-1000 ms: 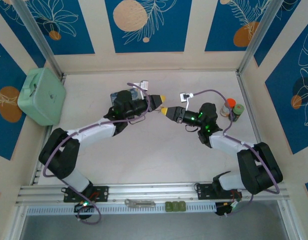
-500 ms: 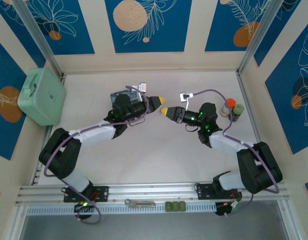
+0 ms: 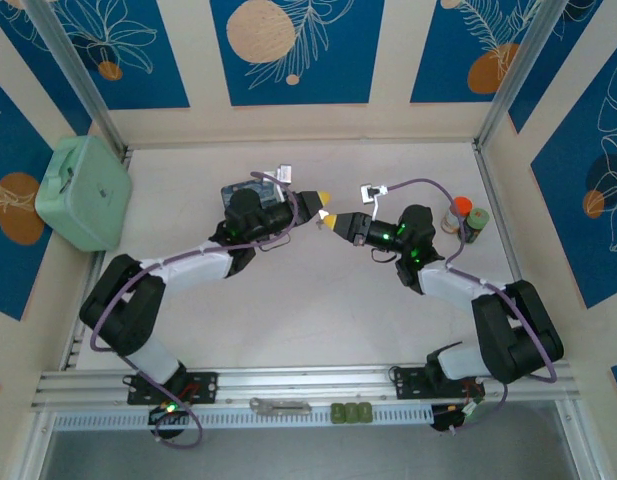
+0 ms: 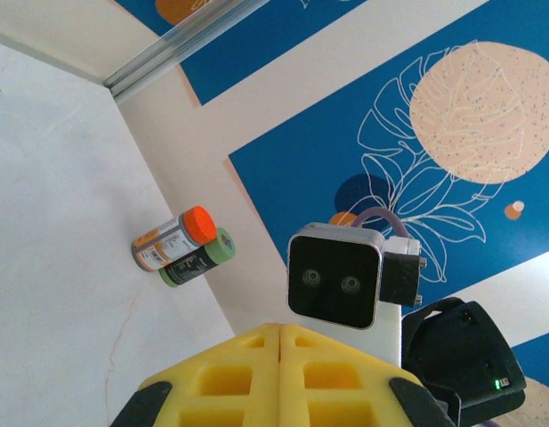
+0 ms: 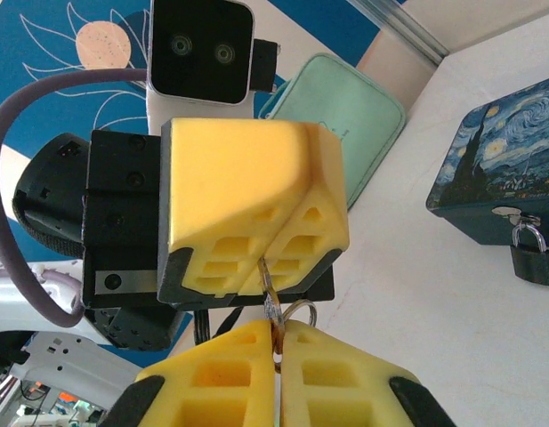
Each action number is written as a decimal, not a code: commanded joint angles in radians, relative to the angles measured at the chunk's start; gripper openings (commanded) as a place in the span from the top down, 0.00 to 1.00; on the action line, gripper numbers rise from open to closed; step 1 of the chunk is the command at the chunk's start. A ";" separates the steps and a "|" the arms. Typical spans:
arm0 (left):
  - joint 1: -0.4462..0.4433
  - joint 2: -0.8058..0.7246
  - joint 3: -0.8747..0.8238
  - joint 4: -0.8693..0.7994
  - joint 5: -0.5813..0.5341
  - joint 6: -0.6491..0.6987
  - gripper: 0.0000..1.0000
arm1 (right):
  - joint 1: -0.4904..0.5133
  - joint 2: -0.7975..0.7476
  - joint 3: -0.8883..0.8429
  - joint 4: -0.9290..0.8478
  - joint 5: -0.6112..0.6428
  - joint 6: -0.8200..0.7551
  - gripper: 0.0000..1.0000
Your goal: Unlock a padlock with a key
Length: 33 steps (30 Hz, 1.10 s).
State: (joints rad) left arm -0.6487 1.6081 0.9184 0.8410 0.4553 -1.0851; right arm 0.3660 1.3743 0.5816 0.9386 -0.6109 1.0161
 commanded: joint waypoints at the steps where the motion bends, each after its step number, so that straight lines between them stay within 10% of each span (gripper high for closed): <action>1: -0.024 0.000 -0.014 0.066 0.016 -0.025 1.00 | -0.007 0.023 0.040 0.035 0.007 0.002 0.89; 20: -0.033 0.015 -0.018 0.089 0.012 -0.047 1.00 | -0.016 0.044 0.037 0.047 0.021 0.009 0.77; 31: -0.043 0.015 -0.032 0.098 -0.003 -0.058 1.00 | -0.037 0.084 0.031 0.066 0.007 0.033 1.00; 33: -0.039 0.010 -0.029 0.077 -0.013 -0.048 0.66 | -0.040 0.088 0.030 0.042 -0.009 0.019 1.00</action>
State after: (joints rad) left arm -0.6598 1.6249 0.8944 0.8856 0.4099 -1.1297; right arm 0.3458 1.4425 0.5911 1.0008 -0.6437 1.0508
